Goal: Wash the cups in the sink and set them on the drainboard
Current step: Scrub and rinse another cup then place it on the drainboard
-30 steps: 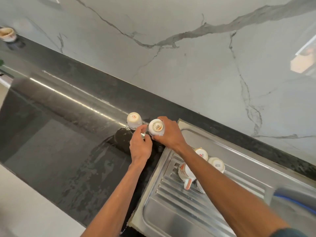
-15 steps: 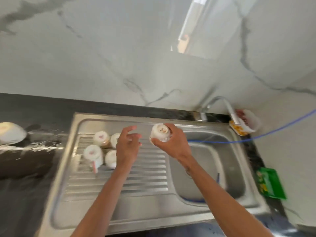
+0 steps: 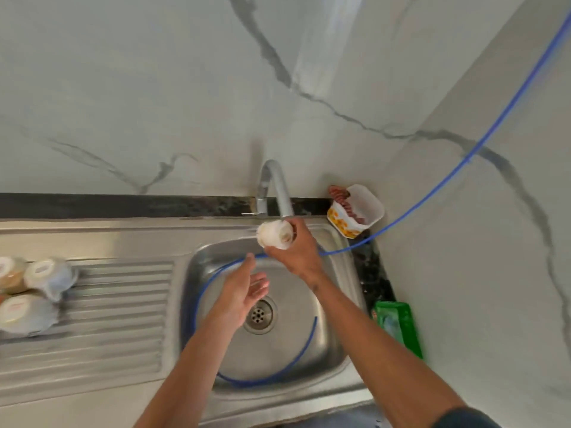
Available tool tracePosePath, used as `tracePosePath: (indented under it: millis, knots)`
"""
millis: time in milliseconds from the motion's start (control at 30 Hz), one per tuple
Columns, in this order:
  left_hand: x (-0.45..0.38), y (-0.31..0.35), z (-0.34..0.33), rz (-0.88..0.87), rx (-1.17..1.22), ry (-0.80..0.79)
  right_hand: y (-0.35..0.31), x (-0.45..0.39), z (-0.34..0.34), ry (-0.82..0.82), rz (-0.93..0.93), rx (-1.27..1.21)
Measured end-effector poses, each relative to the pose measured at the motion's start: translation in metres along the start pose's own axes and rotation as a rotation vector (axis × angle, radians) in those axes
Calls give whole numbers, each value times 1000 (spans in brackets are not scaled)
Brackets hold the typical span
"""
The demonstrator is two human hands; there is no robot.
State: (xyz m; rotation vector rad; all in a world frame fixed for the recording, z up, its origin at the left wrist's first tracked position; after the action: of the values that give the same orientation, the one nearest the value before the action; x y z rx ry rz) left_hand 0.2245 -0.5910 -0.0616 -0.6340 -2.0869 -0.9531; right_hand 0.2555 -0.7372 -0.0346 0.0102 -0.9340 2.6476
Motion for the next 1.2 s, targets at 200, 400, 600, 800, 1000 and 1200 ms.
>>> tracePosePath:
  millis: [200,400,600,800,1000,1200]
  knots:
    - [-7,13,-54,-90,275,-161,-8,-5,8,-91,67,-93]
    - [-4,10,-77,-81,341,-42,11,24,24,-212,53,-201]
    - [-15,-21,-56,-385,-457,178,118,108,84,146,-290,-22]
    - [-7,-59,-31,72,-131,205,210,153,121,-15,-454,353]
    - [9,-86,-19,128,20,204,220,139,125,-358,-276,577]
    - [20,-94,-15,98,43,176,225,135,129,-156,-291,493]
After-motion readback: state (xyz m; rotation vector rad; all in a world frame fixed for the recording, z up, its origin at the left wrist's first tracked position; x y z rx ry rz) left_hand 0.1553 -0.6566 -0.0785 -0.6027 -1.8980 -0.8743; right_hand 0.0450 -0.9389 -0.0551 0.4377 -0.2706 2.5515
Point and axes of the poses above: each hand's wrist, its own x-axis away from the middle knuckle, its own z-axis out of the back of the hand, y = z × x, the point moved 1 cm from there along -x, towards the middle knuckle, and after that the axes turned 15 degrees about x, right-handed, at the moved point
